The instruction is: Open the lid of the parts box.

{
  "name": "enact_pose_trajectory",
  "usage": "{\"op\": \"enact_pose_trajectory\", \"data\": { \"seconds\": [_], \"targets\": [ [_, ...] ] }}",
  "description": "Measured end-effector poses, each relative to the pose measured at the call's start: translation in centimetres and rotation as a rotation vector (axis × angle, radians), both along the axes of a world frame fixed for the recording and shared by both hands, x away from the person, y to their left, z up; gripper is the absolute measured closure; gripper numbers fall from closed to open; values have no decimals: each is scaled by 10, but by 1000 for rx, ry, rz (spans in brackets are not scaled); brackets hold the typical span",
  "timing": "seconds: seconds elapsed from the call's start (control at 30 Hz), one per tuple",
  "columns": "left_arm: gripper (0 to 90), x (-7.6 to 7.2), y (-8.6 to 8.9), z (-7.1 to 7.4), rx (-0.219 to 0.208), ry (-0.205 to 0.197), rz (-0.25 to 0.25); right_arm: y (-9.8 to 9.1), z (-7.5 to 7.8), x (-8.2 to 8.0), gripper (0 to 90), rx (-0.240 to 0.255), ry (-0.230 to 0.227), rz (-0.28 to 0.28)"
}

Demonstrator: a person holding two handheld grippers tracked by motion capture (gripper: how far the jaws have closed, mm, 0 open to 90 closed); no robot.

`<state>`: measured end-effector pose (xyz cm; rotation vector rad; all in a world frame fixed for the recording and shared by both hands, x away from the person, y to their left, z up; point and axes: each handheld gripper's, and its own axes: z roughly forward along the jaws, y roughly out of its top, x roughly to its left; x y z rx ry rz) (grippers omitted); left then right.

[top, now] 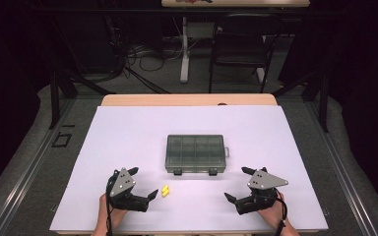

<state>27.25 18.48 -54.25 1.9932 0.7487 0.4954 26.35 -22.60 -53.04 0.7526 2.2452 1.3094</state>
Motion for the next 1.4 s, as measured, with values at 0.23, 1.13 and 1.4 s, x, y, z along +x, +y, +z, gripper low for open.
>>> {"op": "enact_pose_trajectory", "data": {
  "seconds": [0.23,1.13,1.4],
  "targets": [
    [0,9,-8,1,-5,0,-8,7,-2,11,0,-6,20,4],
    [3,47,-38,-7,50,59,-25,25,-12,53,0,-21,96,-14],
    [2,56,-48,-8,66,66,-25,29,-16,61,0,-41,118,-19]
  ]
}}
